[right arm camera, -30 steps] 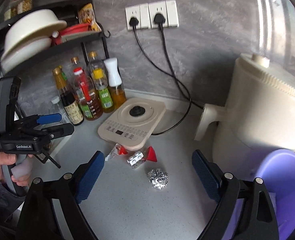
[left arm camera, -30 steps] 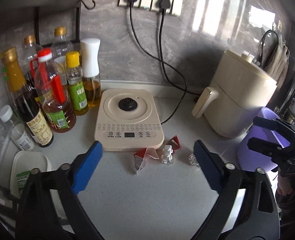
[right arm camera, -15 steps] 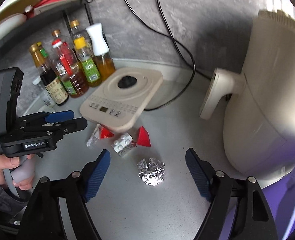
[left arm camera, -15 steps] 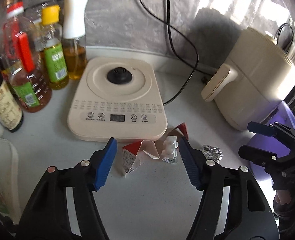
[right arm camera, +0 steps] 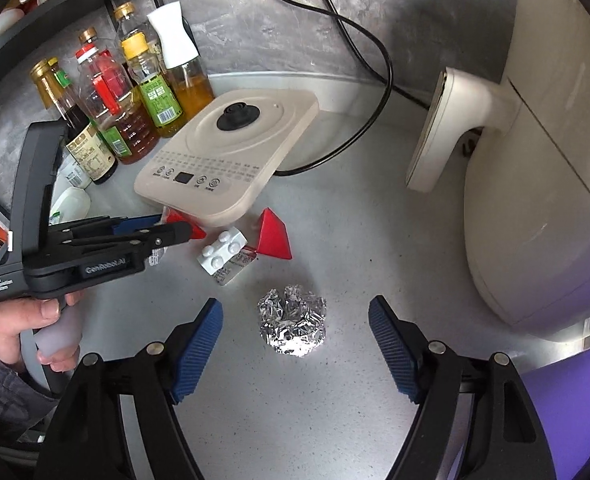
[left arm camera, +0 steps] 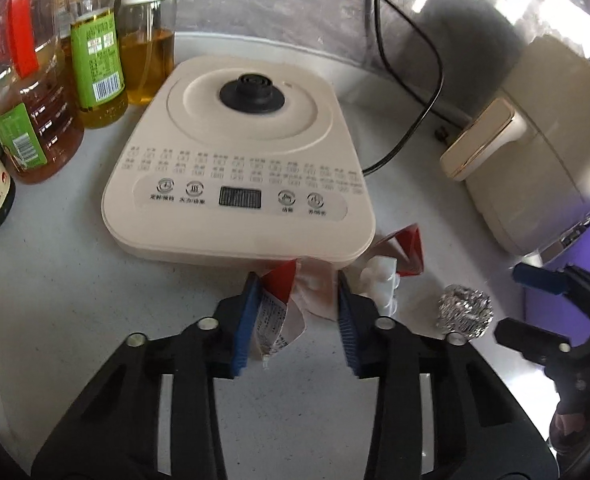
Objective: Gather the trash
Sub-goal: 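Grasp the red-and-white wrapper with the left tool while the right tool grasps the foil ball, then carry the foil ball and wrapper to the bucket and release both inside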
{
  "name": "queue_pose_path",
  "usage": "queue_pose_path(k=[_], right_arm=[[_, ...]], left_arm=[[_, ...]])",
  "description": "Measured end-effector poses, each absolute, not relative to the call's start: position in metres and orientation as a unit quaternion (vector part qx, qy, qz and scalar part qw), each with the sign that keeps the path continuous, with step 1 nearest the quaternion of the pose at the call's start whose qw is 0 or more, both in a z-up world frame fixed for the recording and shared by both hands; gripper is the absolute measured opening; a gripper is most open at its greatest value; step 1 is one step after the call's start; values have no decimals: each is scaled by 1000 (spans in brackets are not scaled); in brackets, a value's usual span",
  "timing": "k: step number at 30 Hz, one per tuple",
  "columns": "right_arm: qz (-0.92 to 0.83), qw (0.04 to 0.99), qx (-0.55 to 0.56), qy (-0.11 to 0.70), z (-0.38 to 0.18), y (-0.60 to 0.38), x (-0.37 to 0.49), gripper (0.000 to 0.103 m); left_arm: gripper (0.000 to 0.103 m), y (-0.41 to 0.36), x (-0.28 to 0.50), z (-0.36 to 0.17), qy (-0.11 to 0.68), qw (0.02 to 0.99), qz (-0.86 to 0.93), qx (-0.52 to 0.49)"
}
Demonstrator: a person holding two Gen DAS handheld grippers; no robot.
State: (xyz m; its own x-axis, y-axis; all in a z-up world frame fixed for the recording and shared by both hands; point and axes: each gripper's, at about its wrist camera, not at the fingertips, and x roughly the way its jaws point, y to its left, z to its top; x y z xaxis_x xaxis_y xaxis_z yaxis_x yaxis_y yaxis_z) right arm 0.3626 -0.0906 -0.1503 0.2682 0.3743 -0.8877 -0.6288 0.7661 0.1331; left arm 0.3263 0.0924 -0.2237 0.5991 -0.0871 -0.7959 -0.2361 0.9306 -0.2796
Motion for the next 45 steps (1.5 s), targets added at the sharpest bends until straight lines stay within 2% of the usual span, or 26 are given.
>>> queue_pose_path(k=[3,11,12,13,15,29,39,45], right_arm=[[321,785,-122,517,-153,-89,364,74],[322,780,-133,520,-165,-76,367,72],[321,777,-136,525,-169,-74,368,63],[320,770,-141,534,-174,-73,368,43],[332,758,-142,544,-176,-73,368,39],[359,809,-114,452,-74,-106,334,38],[330,869,-62,364,2,-175,304,39],[280,896,-42,342,24,-220,297,39]], left_arm=[[27,91,322,-217,441,880,47,-172],[27,106,299,-201,422,887,67,-175],[27,109,296,-197,419,889,69,-175],[27,110,293,-195,416,890,71,-174],[27,111,288,-188,409,893,73,-173],[27,88,249,-116,341,926,64,-150],[27,47,239,-67,292,948,13,-124],[27,18,243,-53,280,954,-21,-109]])
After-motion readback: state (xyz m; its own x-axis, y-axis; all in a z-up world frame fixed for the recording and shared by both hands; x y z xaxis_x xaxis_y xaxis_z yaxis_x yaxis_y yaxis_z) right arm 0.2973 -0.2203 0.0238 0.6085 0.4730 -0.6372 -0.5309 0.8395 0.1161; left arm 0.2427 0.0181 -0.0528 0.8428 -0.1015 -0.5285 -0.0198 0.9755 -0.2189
